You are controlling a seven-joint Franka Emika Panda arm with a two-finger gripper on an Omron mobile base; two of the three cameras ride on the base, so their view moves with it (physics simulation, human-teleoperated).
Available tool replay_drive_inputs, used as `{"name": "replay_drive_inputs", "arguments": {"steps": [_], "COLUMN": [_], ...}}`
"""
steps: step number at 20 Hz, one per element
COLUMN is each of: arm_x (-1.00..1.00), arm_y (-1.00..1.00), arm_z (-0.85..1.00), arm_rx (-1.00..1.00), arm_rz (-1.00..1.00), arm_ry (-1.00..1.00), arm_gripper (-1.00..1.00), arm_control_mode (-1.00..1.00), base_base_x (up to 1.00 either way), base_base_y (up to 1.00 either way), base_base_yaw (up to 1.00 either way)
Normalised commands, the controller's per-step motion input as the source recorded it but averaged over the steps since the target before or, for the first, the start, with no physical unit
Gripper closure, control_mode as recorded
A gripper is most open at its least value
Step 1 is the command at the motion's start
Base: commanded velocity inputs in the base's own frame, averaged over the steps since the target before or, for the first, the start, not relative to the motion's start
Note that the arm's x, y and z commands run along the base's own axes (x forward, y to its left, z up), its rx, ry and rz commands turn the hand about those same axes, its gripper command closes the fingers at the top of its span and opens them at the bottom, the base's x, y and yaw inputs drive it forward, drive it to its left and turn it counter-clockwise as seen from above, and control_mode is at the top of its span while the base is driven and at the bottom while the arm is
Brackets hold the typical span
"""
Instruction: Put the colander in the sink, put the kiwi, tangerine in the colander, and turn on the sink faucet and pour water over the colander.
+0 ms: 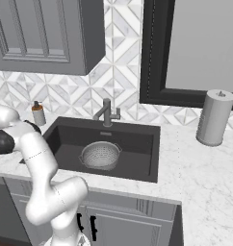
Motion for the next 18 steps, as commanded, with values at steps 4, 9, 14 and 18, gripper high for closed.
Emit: {"name": "replay_drive_inputs", "arguments": {"steps": [4,9,14,18], "arm_x": [-0.67,-0.47,-0.03,0.00], "arm_y": [-0.99,-1.00,-1.00,-1.00], "arm_z": [0.19,0.14,0.70,0.85], "arm_rx": [0.15,0.20,0.22,0.15], "arm_rz": [-0.12,-0.13,-0.22,-0.35], "arm_ry": [-0.36,-0.36,-0.07,0.03], "arm_gripper": [1.00,1.00,1.00,1.00], "arm_control_mode": [-1.00,-1.00,-1.00,-1.00], "base_base_x": [0.00,0.00,0.00,0.00], "base_base_y": [0.00,0.00,0.00,0.00], "base_base_yaw": [0.00,0.00,0.00,0.00]}}
